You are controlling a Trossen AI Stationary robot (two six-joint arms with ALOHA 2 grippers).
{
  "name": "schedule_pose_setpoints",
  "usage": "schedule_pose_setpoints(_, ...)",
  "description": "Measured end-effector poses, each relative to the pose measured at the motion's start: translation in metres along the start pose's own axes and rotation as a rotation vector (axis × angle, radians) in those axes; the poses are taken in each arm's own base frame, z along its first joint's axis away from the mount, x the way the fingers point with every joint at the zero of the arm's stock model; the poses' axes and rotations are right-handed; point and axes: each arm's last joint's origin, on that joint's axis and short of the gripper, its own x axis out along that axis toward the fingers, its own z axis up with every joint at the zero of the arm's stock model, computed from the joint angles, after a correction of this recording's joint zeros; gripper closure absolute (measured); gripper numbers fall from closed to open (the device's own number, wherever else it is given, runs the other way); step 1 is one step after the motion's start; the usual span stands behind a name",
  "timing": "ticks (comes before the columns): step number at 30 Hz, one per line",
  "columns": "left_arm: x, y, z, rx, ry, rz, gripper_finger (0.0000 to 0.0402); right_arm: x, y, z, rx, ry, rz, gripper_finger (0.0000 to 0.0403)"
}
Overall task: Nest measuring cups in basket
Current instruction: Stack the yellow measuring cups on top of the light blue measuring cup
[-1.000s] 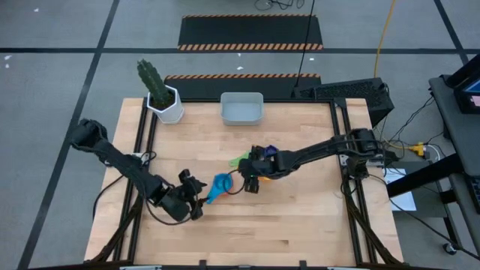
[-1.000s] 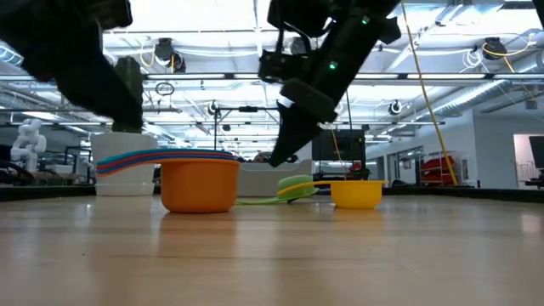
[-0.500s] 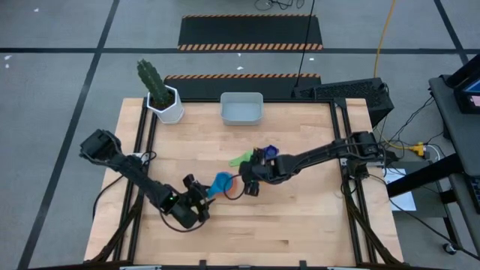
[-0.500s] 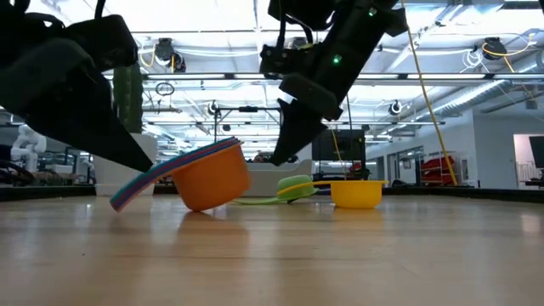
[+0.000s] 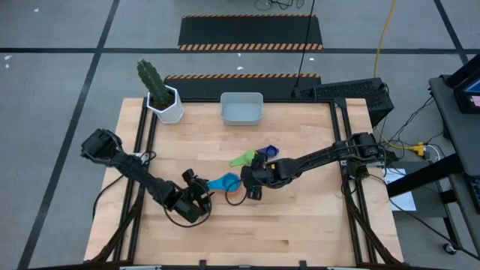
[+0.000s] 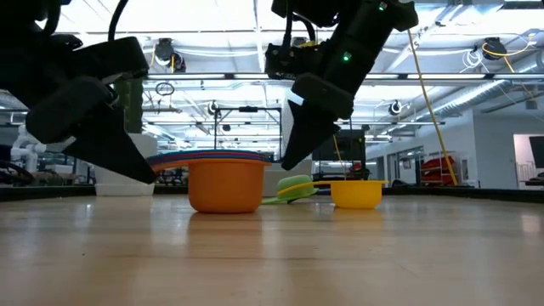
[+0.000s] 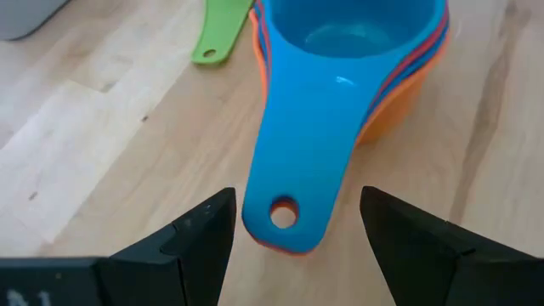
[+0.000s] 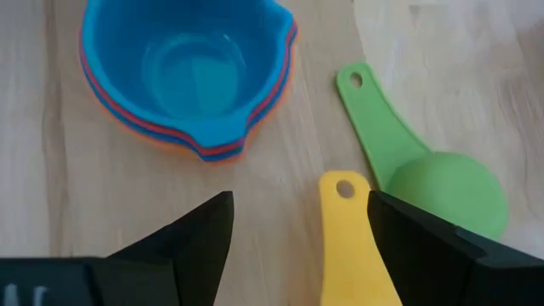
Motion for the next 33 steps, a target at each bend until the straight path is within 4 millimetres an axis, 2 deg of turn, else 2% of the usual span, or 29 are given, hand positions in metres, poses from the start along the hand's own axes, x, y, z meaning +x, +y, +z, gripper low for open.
schedule_pose_setpoints(7, -0.004, 0.005, 0.009, 0.032, 0.000, -0.029, 0.0147, 0.000, -0.001, -0.004, -0.009, 0.043, -0.008, 0.0137)
schedule_pose_setpoints(12, -0.026, 0.014, 0.027, 0.049, -0.041, -0.093, 0.0147, 0.002, -0.008, -0.006, -0.020, 0.080, -0.006, 0.0137)
schedule_pose_setpoints(17, -0.050, 0.029, 0.042, 0.091, -0.102, -0.130, 0.0147, 0.007, -0.023, -0.007, -0.014, 0.142, 0.044, 0.0137)
schedule_pose_setpoints(20, -0.057, 0.035, 0.048, 0.090, -0.135, -0.136, 0.0147, 0.010, -0.034, -0.006, 0.006, 0.153, 0.065, 0.0137)
schedule_pose_setpoints(26, -0.057, 0.038, 0.053, 0.097, -0.146, -0.138, 0.0147, 0.015, -0.050, -0.005, 0.055, 0.172, 0.134, 0.0138)
schedule_pose_setpoints(33, -0.055, 0.037, 0.051, 0.105, -0.129, -0.140, 0.0147, 0.026, -0.056, -0.021, 0.073, 0.204, 0.150, 0.0138)
